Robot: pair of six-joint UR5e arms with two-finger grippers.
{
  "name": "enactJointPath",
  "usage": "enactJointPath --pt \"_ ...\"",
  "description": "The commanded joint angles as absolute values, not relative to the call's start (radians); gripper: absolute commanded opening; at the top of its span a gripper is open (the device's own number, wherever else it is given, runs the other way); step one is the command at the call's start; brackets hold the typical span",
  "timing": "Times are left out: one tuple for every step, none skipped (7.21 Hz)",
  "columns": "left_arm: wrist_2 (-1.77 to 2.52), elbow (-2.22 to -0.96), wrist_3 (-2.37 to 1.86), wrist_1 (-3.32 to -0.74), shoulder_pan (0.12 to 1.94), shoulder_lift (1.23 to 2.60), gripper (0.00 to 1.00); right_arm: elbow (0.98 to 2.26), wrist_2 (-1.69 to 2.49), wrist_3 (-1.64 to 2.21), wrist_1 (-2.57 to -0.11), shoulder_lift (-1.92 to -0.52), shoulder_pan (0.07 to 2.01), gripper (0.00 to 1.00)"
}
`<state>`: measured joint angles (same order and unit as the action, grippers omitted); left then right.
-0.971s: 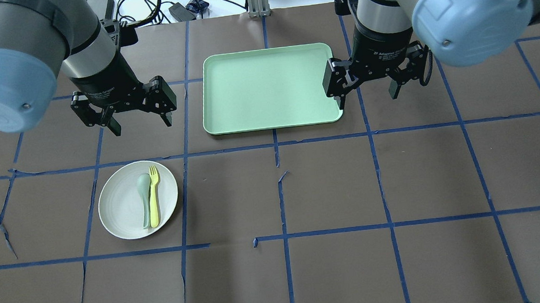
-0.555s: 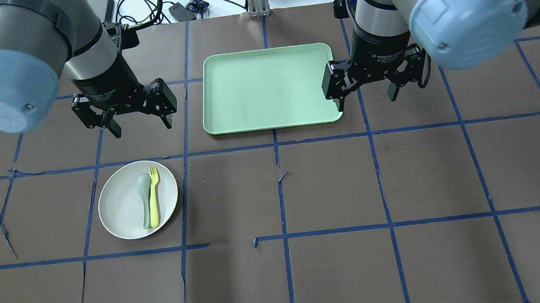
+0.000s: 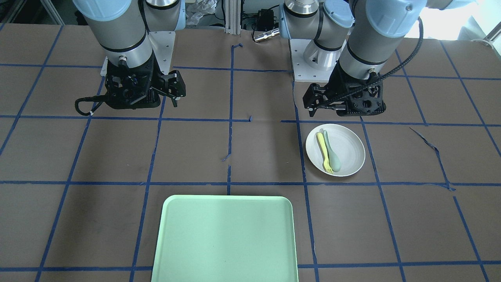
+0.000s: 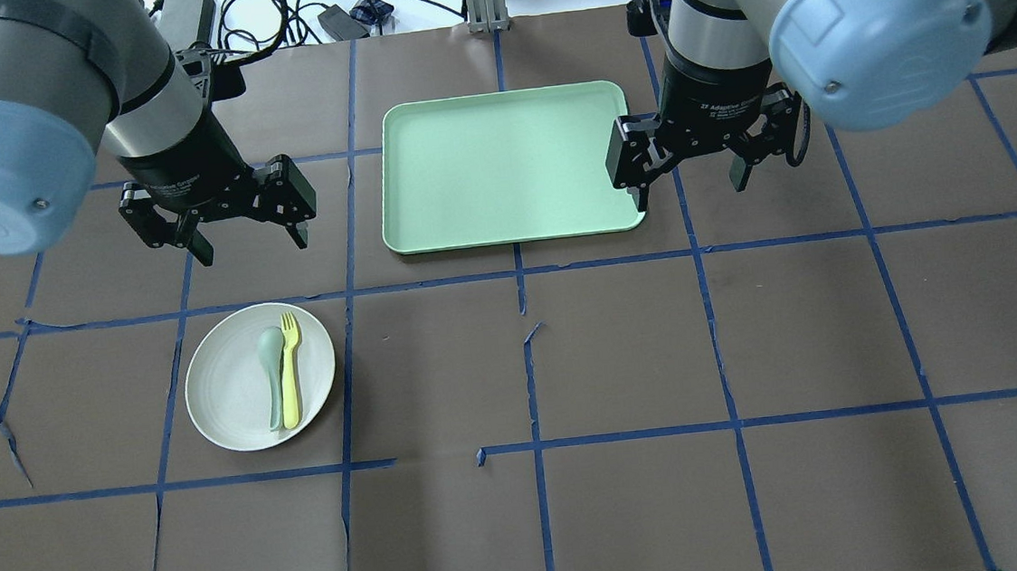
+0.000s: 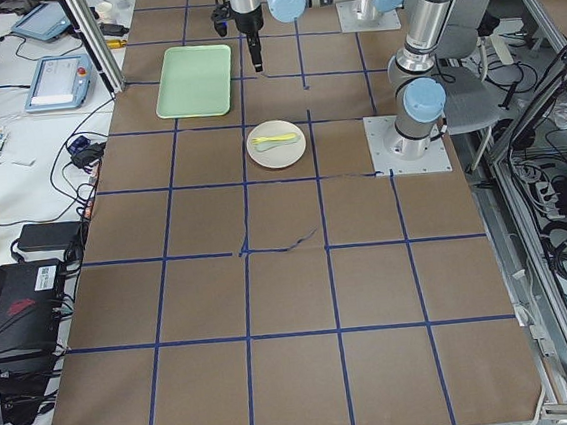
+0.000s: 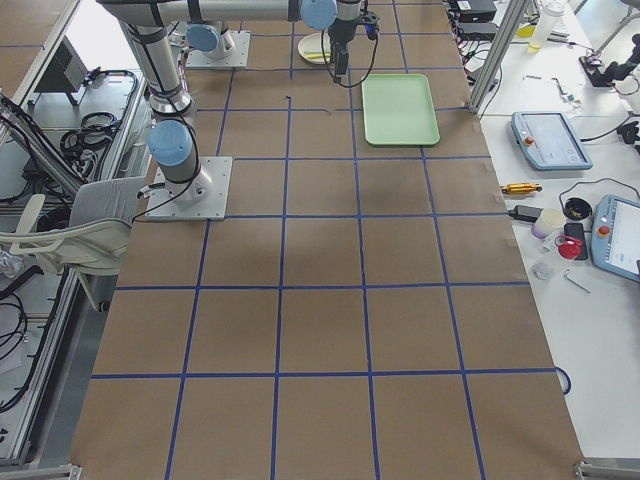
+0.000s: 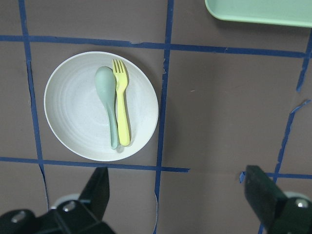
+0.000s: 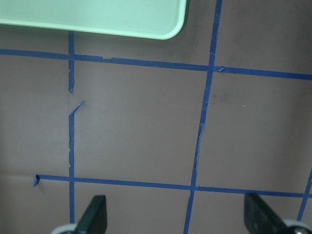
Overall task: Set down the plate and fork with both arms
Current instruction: 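Move the left gripper down to the white plate's rim and grasp it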
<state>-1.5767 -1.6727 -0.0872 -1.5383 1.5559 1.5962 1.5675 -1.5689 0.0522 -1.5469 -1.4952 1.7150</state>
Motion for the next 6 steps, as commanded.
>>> enactJointPath --pt "-1.572 -1.733 -0.084 -1.504 1.459 1.591 1.0 1.569 -1.572 0.055 -1.545 -1.48 1.715 1.0" --pt "-1.574 -1.764 -0.046 -1.465 1.413 1.592 1.0 1.569 -1.572 0.057 -1.548 -1.471 1.717 1.0" --pt "-1.575 -1.797 0.083 -1.442 1.366 1.594 1.0 1.569 -1.572 0.057 -1.549 -1.467 1.717 1.0" --pt "-1.566 -1.84 0.147 -1.404 1.297 1.597 1.0 1.569 -1.574 0.057 -1.548 -1.457 1.717 1.0" --pt "-1.563 -1.906 0.206 -1.334 1.232 1.601 0.98 1.569 -1.572 0.057 -1.549 -1.454 1.717 1.0" --pt "-1.56 -1.99 0.263 -1.234 1.18 1.601 0.98 1.569 -1.572 0.058 -1.546 -1.447 1.718 1.0"
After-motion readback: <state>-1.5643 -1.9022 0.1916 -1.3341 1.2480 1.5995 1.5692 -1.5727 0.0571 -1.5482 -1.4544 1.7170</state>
